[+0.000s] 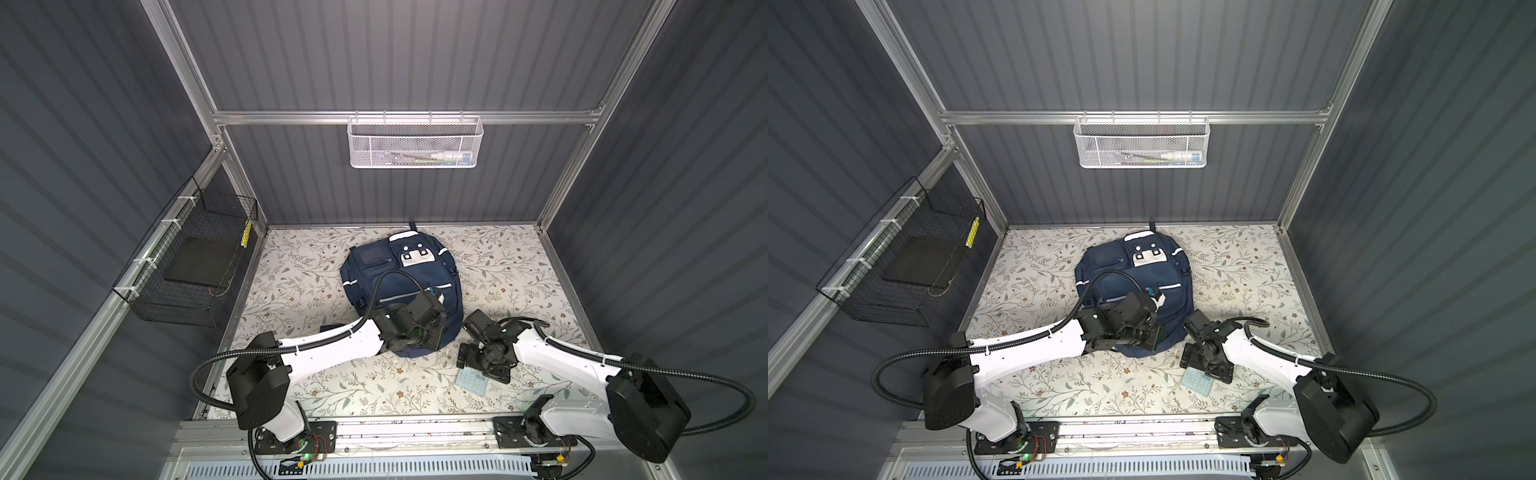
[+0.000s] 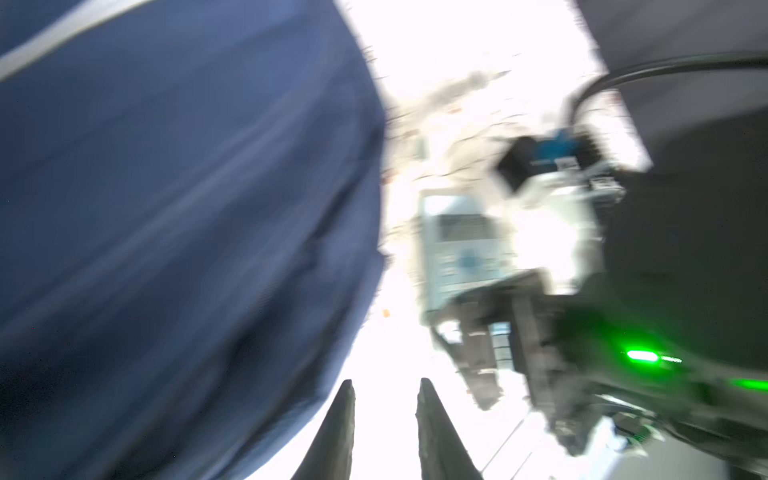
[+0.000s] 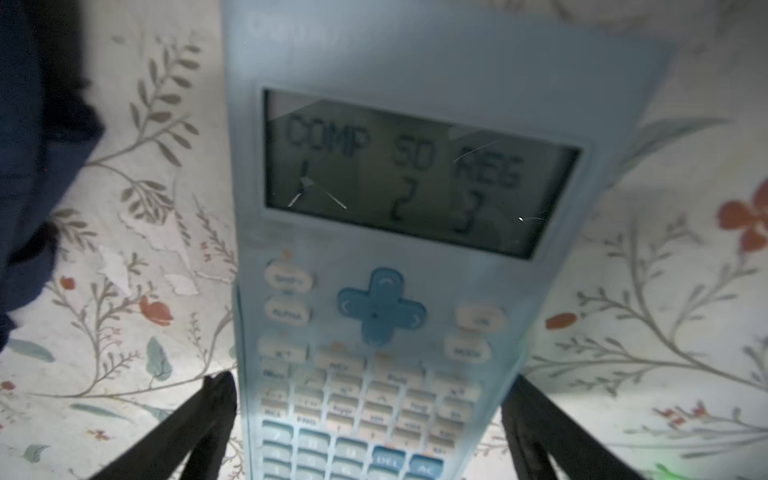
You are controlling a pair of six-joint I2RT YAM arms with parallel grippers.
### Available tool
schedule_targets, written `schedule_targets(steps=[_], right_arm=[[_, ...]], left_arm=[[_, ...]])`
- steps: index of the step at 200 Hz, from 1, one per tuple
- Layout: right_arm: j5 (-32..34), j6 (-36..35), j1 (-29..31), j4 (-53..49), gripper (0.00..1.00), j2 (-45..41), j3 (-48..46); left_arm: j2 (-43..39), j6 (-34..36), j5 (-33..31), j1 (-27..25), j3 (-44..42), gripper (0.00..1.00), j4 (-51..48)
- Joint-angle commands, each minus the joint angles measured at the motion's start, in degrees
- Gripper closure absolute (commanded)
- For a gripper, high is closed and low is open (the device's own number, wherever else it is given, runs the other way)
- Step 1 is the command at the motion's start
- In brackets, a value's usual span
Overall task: Pack the student bag
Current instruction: 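Lift the calculator with the right gripper while the left gripper grips the bag opening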
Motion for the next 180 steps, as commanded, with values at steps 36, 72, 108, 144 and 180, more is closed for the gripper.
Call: schedule_targets(steps=[36,72,108,144,180], right_arm=[[4.9,-1.2,2.3,-6.2,0.08,8.1,3.0],[5.4,-3.0,1.6,-4.8,0.21,6.6,2.8],[5.3,-5.4,-0.9,-5.3,0.28,1.6,2.8],[4.1,-7.9,-3.4,-6.5,0.31,-3.3,4.6],[4.5,-9.4,-3.9,-8.8,0.34,-5.9,7.1]], left_arm=[[-3.4,10.2,-19.4,1.5,6.5,0.33,-14.2],[1.6,22.7,-23.6,2.7,11.3,0.12,-16.3],[5.8,30.7,-23.0,3.1,13.5,0.03,-15.7],[12.2,35.3,-25.1,4.6,16.4,0.00,-13.3],[13.8,34.6,-23.6,5.1,20.8,0.53,-12.0]])
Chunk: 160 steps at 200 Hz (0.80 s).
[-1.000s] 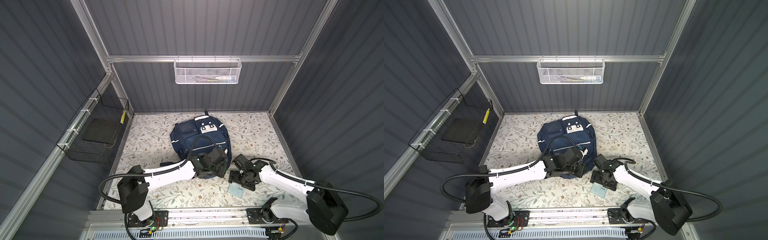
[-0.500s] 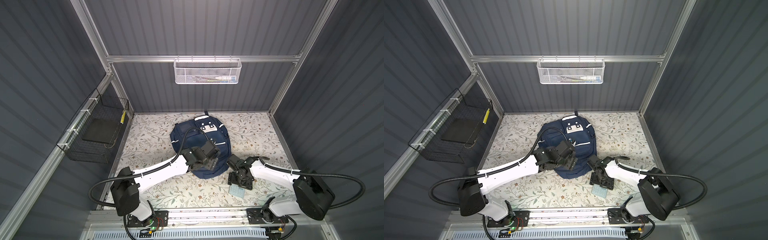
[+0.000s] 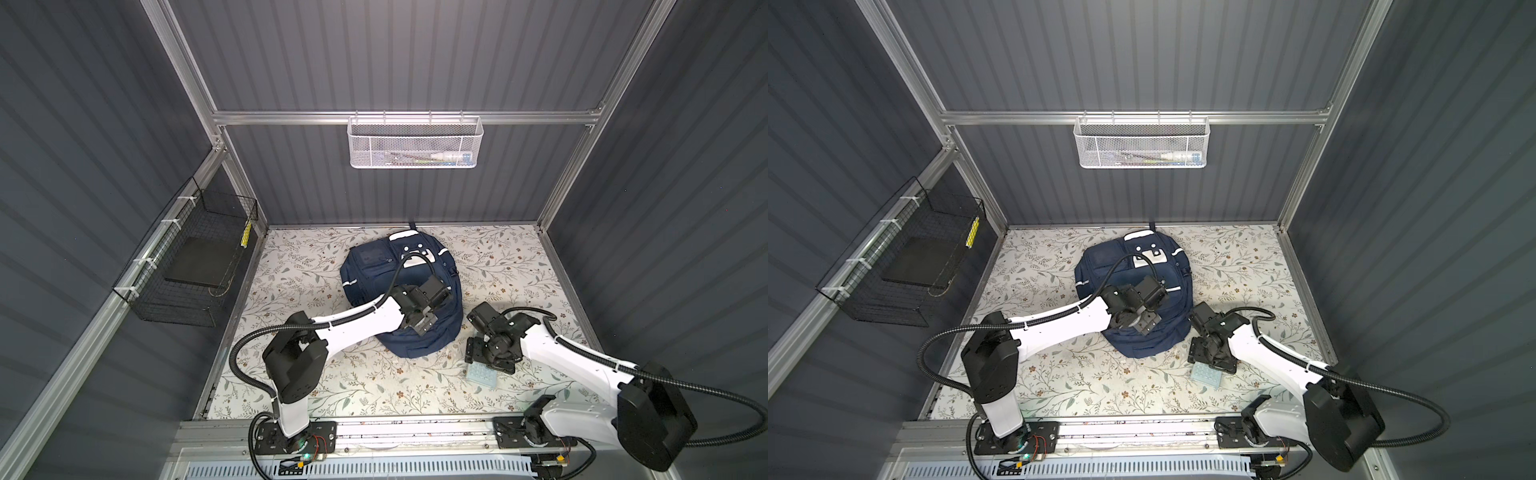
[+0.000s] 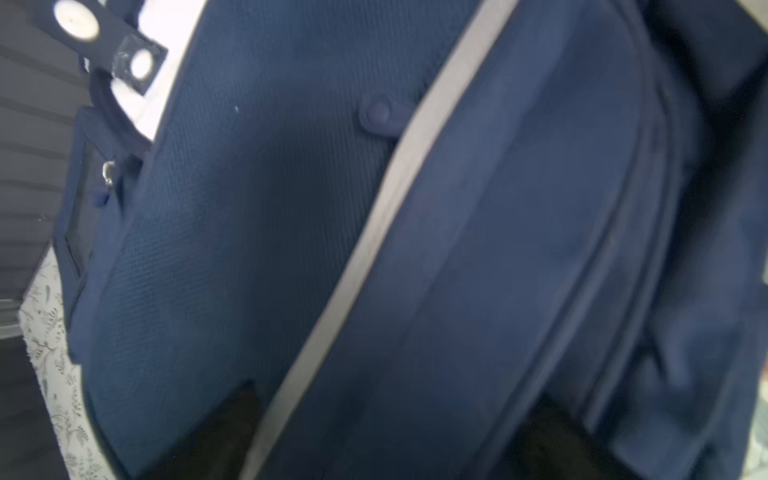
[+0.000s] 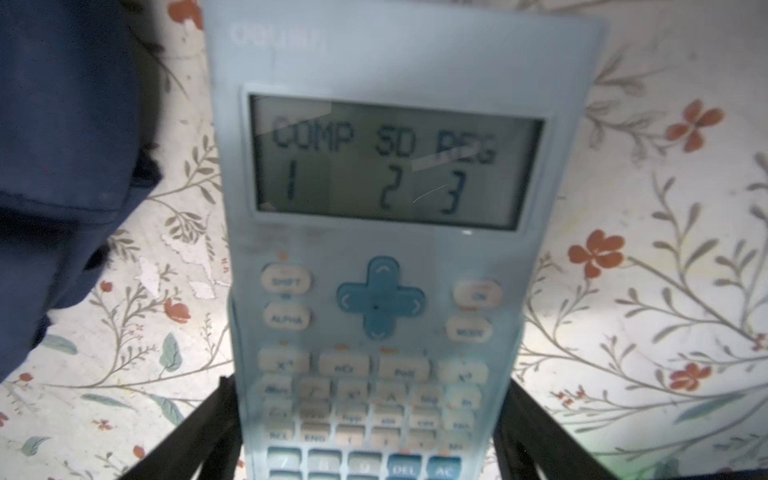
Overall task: Pack the student bag
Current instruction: 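Lift the calculator with the right gripper while the left gripper grips the bag opening, then lower the light-blue calculator into the pocket opening held by the left gripper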
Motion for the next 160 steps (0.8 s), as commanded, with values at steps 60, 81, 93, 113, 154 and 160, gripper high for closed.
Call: schedule_targets(steps=[60,81,93,113,154,160], right_arm=[[-1.8,-7.9,-3.5,-5.7,0.34,-1.3,14.4],[-4.5,-9.6,-5.0,-5.0,0.33,1.6,20.9],[-5.8,-10.6,-5.6,-5.3,0.33,4.8,25.7],[-7.2,-12.1,-5.9,-6.8,0.32,12.3,34.1],[-9.9,-10.9,-7.1,-4.0,0.27,25.8,44.8],[-10.8,-10.3,-7.1,-2.9,0.26,27.0,45.7]], left_arm=[[0.0,-10.2,19.5,1.9,14.8,1.00,-1.2],[0.7,-17.7,25.2,3.5,17.9,1.00,0.1],[1.0,-22.4,32.1,6.2,18.2,1.00,2.8],[1.8,-29.0,41.6,9.8,16.9,1.00,9.4],[0.6,-30.7,38.9,10.6,17.7,1.00,10.5],[0.2,-30.9,38.3,10.8,17.7,1.00,10.6]])
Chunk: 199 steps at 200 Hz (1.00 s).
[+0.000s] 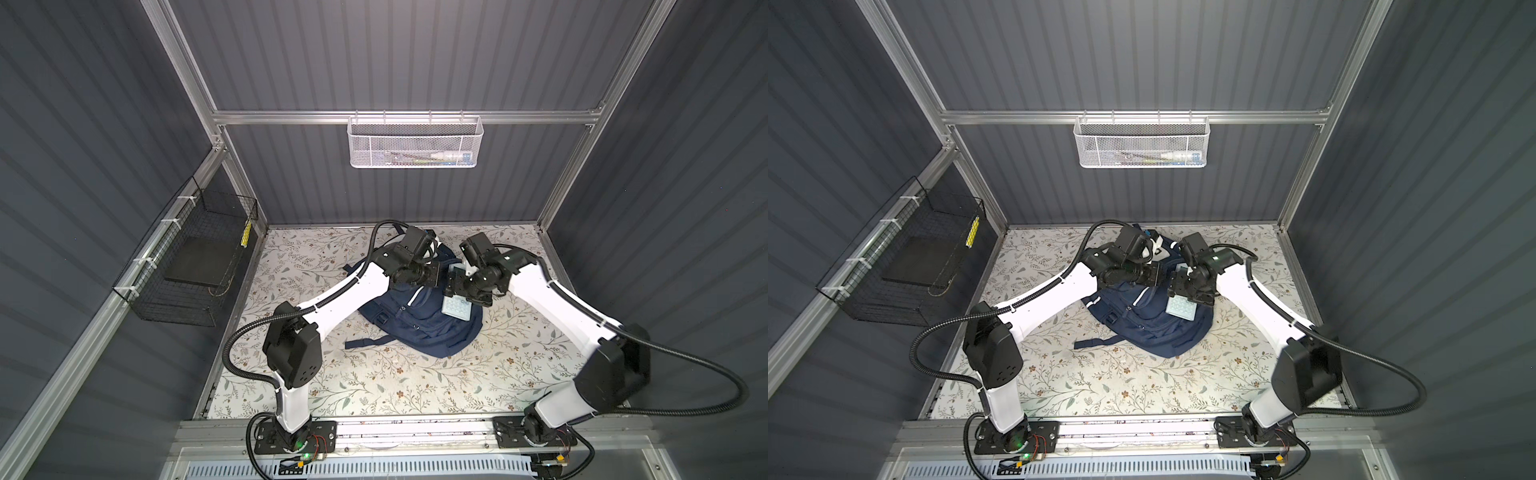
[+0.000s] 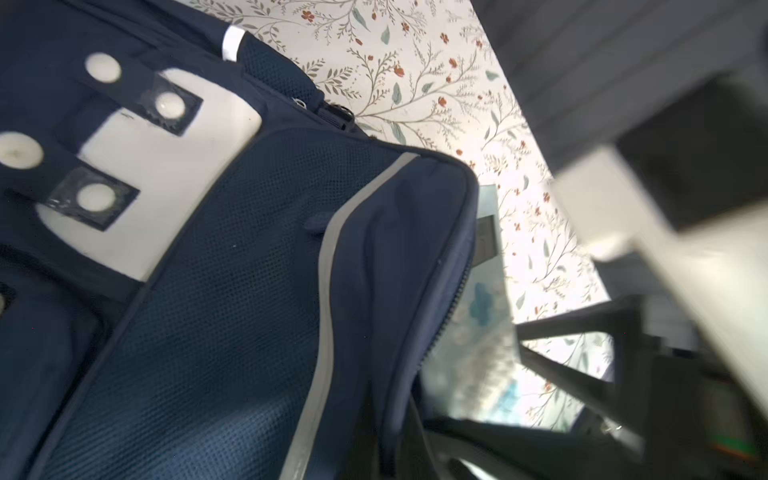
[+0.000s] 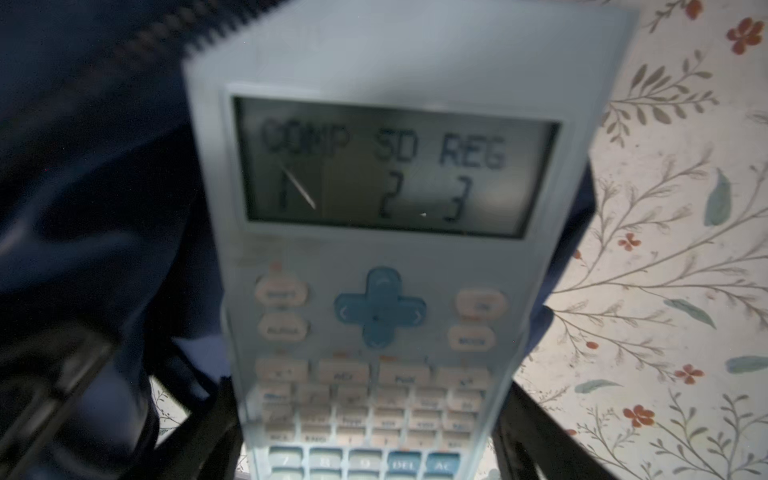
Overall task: Pack the student bag
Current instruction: 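Lower the light-blue calculator into the pocket opening held by the left gripper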
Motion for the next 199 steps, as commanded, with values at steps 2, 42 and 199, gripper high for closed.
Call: schedule_targets(steps=[2,42,199], right_arm=[[-3.5,0.3,-0.7,3.3,0.26,4.7,4.2],[-7.0,2.5,0.2,6.4,0.19,8.7,9.4],[-13.7,7.1,0.3,21.8,0.15,4.7,0.7]], left_arm=[[-2.2,-3.7,2.0,0.2,2.4,1.00,4.7],[-2.5,-4.9,2.8,0.6,-1.2,1.00,7.1],[-4.2,-4.5,2.5,1.9,-1.9,1.00,7.2]])
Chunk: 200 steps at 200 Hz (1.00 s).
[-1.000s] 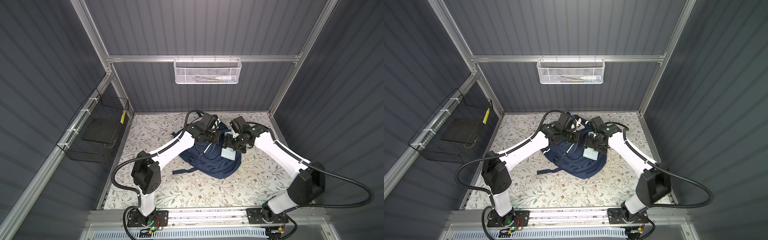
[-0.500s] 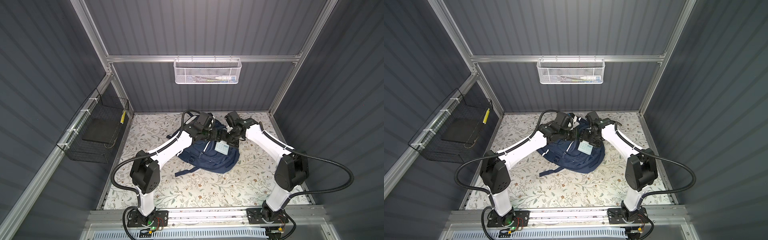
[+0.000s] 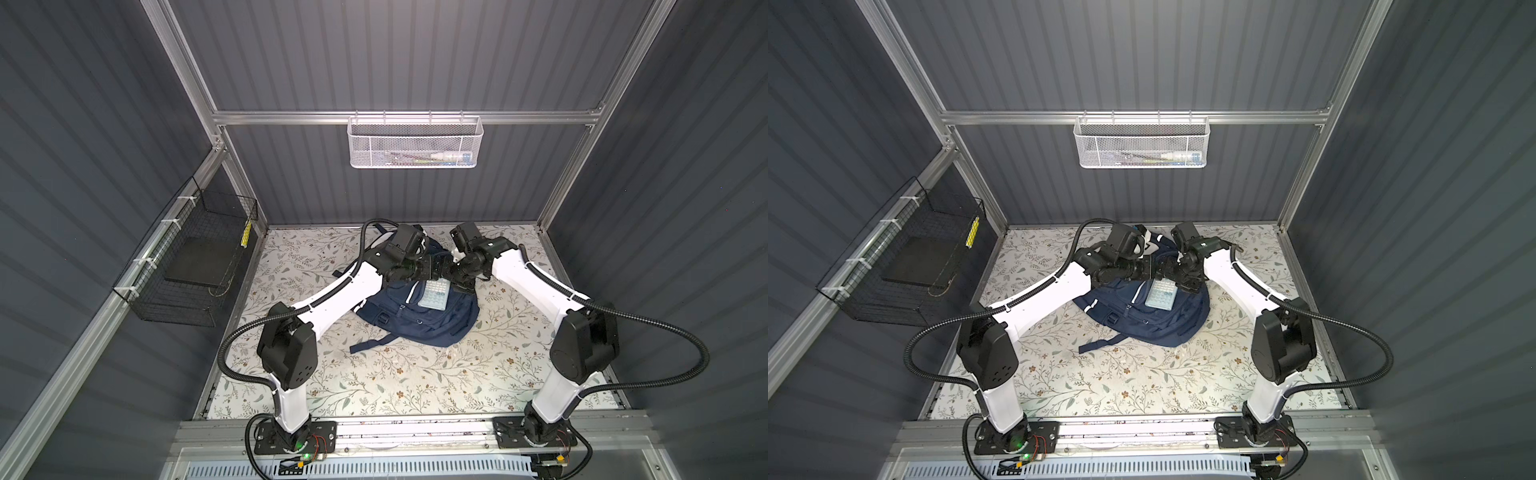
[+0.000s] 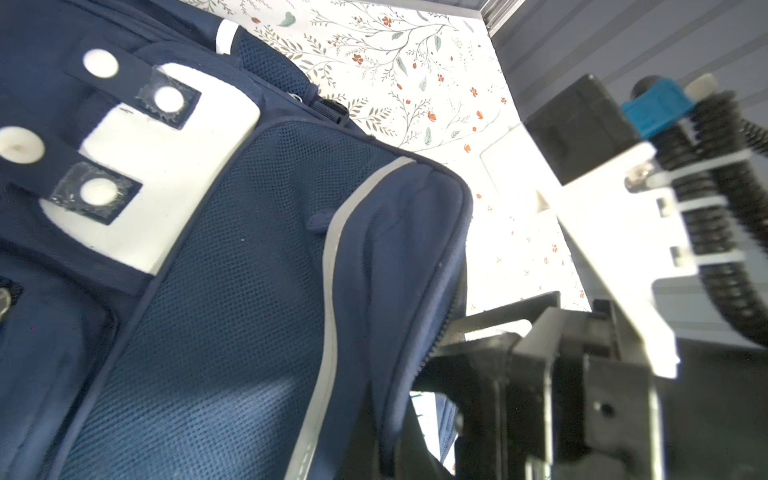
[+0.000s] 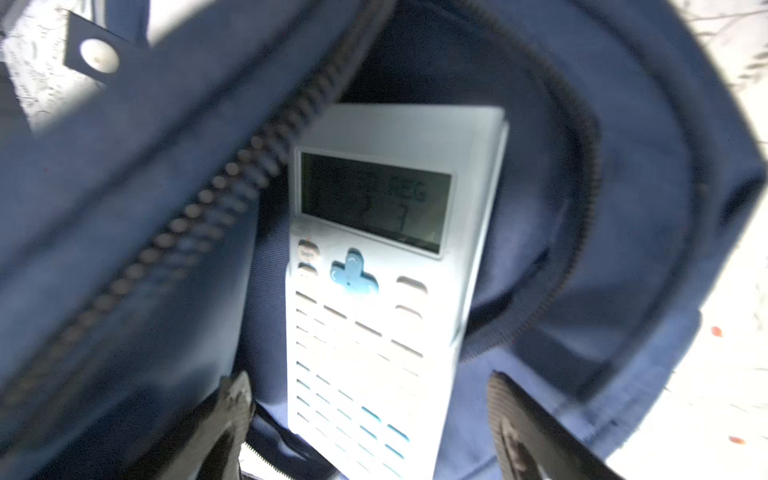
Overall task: Pack the student bag
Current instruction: 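Lower the light-blue calculator into the pocket opening held by the left gripper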
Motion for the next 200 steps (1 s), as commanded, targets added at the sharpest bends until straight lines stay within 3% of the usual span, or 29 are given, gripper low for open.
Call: schedule_targets(steps=[1,39,71,94,132,152,172,180,193,200], right_arm=[[-6.4,2.4,1.3,13.9,0.15,-2.4,-3.8],[-3.6,5.9,5.2,22.1,0.17,-0.6,-4.0],[-2.9,14.1,6.9,40.0,0.19,-0.9,-11.1],[-1.6,10.7,7.3,35.3,0.19,-1.8,-9.9],[2.6,5.4,6.5,31.6,0.25,-16.0,-23.8],[0.9,4.0,5.3,31.5,0.34,-18.6,-27.7],[-1.2,2.6,5.2,32.2,0.42,-16.0,-27.3],[-2.0,2.5,5.2,32.6,0.52,-14.4,-26.4],[-2.6,2.8,5.3,33.3,0.79,-11.7,-25.0],[-2.0,3.4,5.3,33.5,0.86,-10.5,-24.5]], left_arm=[[-2.7,-0.3,5.0,-0.5,1.0,1.00,4.1],[-3.0,-1.7,6.9,-0.4,1.8,1.00,4.0],[-2.5,-3.4,7.8,-0.5,0.2,1.00,6.5],[-2.9,-3.4,6.8,-0.4,-0.2,1.00,7.0],[-3.1,-3.4,6.5,-0.4,-2.1,1.00,8.5],[-2.3,-3.6,7.3,-0.4,-2.0,1.00,9.0],[-2.3,-3.5,7.3,-0.4,-1.9,1.00,8.8],[-2.5,-3.4,7.1,-0.4,-1.9,1.00,8.4],[-2.8,-3.5,6.9,-0.4,-2.0,1.00,8.2],[-2.8,-3.5,6.8,-0.4,-2.0,1.00,8.1]])
